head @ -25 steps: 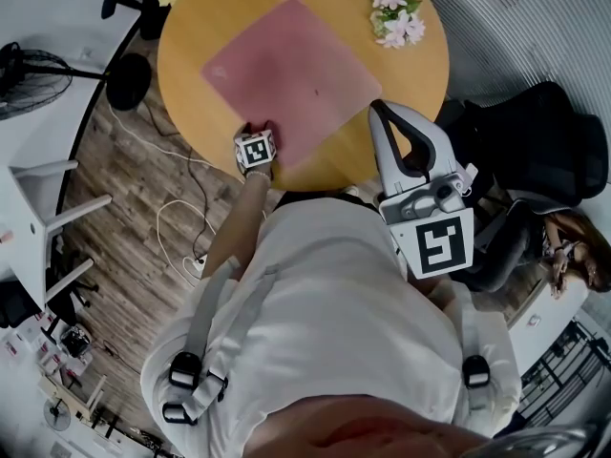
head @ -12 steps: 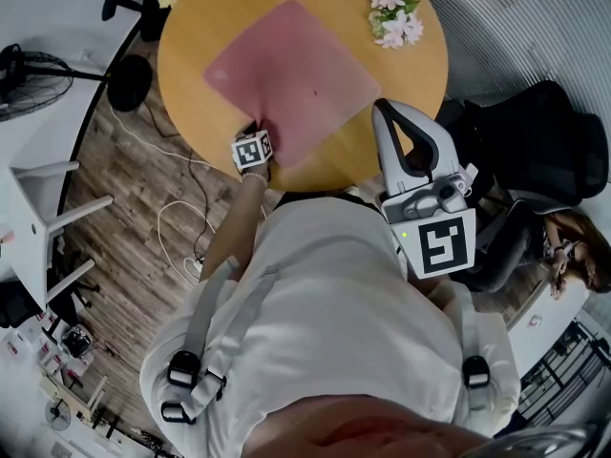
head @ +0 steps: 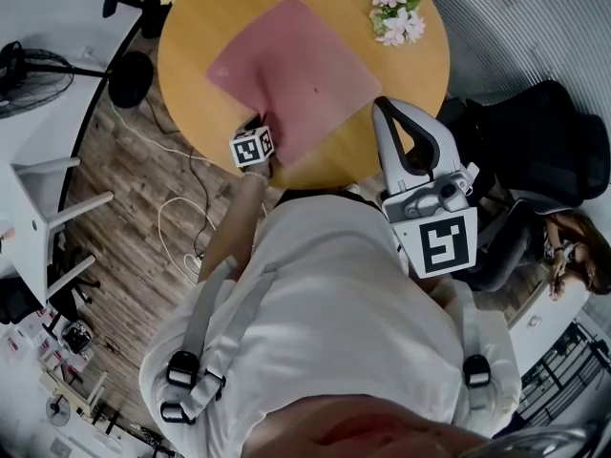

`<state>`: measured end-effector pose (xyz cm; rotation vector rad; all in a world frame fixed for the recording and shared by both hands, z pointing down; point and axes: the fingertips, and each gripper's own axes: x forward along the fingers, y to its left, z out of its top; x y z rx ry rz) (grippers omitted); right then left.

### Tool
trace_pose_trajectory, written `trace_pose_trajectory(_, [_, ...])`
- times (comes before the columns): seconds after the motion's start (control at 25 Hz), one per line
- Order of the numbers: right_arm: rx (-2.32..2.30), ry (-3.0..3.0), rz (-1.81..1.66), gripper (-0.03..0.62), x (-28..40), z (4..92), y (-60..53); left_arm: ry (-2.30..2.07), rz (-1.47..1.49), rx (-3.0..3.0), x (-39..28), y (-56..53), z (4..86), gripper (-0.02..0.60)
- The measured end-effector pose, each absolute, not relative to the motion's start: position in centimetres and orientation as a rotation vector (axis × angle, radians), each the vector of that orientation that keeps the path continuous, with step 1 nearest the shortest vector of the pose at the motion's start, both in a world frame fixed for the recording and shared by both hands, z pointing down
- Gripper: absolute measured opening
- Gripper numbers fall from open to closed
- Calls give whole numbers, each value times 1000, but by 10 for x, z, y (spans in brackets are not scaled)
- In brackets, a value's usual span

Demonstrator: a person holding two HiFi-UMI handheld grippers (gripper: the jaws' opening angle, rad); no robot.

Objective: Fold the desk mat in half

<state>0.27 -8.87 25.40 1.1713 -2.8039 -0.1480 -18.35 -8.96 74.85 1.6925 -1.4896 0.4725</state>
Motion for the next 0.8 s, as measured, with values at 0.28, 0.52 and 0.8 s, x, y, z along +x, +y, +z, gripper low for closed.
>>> trace_pose_trajectory(0.28, [1179,-2802,-155,5,7,251,-90,-1483,440,1742,-167,-105,722,57])
trace_pose_trajectory(0.52, [1193,-2798,-153,5,10,251,-92,-1452,407,1803,-148,-120,711,54])
trace_pose_trajectory(0.8, [1209,-2790,-158,5,13,250,-95,-1423,403,1854,-132,-137,705,54])
